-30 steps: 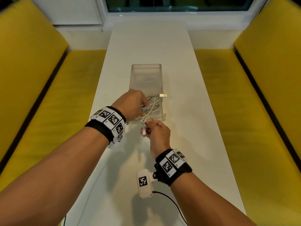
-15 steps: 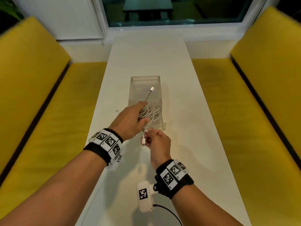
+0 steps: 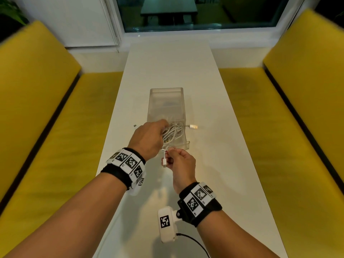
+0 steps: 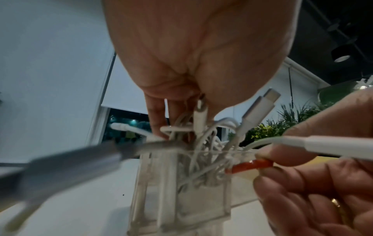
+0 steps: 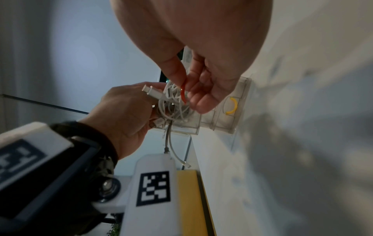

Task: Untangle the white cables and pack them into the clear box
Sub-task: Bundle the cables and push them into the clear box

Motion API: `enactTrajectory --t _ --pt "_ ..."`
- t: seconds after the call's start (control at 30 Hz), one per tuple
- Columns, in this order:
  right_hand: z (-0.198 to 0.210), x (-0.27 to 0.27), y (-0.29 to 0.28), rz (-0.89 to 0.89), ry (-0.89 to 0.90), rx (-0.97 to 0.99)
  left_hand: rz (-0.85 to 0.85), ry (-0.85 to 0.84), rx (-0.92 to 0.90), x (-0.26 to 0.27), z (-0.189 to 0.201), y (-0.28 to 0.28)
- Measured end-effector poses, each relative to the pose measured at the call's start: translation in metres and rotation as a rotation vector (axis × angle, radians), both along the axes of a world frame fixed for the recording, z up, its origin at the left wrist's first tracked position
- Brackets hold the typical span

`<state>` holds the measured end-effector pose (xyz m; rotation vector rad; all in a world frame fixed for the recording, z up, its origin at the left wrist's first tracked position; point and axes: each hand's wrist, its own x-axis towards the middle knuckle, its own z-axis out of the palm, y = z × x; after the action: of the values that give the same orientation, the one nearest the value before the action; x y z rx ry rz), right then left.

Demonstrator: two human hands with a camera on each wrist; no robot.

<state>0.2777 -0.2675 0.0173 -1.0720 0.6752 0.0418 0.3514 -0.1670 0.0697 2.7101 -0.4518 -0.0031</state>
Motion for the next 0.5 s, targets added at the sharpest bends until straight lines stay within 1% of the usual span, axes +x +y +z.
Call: enactTrajectory --t 0.07,0.17,0.27,0.5 --pt "0.000 -0.001 0.000 0.003 -0.002 -0.004 -0.011 0.016 0.073 0.001 0.000 -0.004" --pt "-0.002 -0.001 0.000 0.012 -0.013 -0.021 -0.014 0.092 0.038 -0.001 -0.001 -0.010" --pt "-0.002 0.000 -0.001 0.015 -0.014 -0.035 0.024 0.160 0.031 0.006 0.005 -0.014" --pt "-0.004 -0.002 0.003 0.039 -0.012 -0.039 0.244 0.088 0.024 0.013 0.008 -0.036"
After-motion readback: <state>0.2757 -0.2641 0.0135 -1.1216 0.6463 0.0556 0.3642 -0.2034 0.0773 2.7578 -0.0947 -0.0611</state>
